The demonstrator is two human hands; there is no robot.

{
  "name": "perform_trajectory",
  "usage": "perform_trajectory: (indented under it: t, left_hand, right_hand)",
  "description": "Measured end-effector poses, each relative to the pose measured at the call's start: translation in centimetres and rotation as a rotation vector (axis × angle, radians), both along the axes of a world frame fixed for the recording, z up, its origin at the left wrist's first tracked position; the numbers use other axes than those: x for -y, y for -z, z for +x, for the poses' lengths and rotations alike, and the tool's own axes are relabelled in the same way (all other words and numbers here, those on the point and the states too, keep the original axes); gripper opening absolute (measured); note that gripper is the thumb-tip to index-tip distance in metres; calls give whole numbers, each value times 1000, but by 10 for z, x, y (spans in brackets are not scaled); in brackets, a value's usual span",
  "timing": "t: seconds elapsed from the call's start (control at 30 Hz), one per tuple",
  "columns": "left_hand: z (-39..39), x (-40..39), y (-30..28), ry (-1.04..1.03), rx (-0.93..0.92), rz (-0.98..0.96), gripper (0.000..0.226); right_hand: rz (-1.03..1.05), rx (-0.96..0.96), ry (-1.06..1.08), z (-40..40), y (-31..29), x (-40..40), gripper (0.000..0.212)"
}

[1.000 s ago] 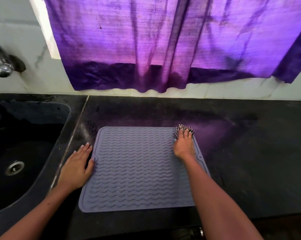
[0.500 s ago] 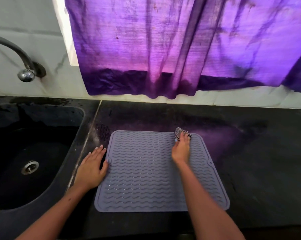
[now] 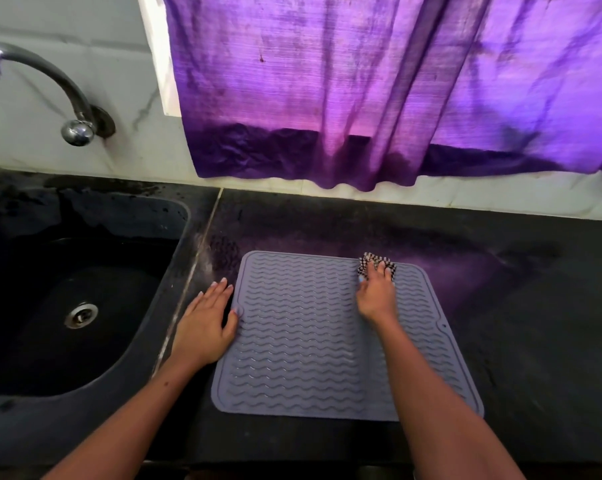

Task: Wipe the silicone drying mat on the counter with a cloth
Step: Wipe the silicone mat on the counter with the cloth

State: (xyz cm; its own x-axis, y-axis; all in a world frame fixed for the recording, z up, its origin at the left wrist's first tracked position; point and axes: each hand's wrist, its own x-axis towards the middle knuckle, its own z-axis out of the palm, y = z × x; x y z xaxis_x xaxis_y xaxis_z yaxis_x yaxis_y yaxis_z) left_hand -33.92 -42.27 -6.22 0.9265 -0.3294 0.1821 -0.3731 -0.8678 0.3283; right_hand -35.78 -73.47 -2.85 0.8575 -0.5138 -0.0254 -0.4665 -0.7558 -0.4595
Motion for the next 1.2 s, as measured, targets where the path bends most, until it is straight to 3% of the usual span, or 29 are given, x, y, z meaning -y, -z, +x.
perform_trajectory:
  t: [0.1, 0.17, 0.27, 0.4, 0.53, 0.8, 0.9, 1.03, 1.13, 1.2]
  left_hand:
    - [-1, 1, -1, -3, -9, -8, 79]
    - [-2, 0, -1, -4, -13, -14, 80]
    - [-1, -1, -1, 1, -18, -10, 80]
    - [0, 0, -1, 3, -14, -14, 79]
    - [0, 0, 0, 2, -14, 0, 79]
    - [-1, 2, -2, -2, -20, 52, 81]
    - [-2, 2, -3, -3, -31, 60, 83]
    - [-3, 2, -5, 0, -40, 70, 84]
    - [-3, 2, -6, 8, -49, 72, 85]
    - [-4, 2, -6, 16, -54, 66, 84]
  right_hand:
    - [287, 197, 237, 9, -12, -6, 44]
    - [329, 270, 299, 13, -19, -19, 43]
    - [158, 253, 120, 9, -18, -50, 49]
    - [-74, -30, -97, 3, 3, -67, 60]
    - [-77, -121, -123, 5, 4, -63, 63]
    - [-77, -103, -123, 8, 4, -62, 63]
    - [30, -3, -72, 9, -2, -63, 60]
    - [463, 306, 242, 10, -18, -74, 53]
    - [355, 341, 81, 9, -21, -99, 57]
    - [168, 214, -106, 9, -11, -115, 60]
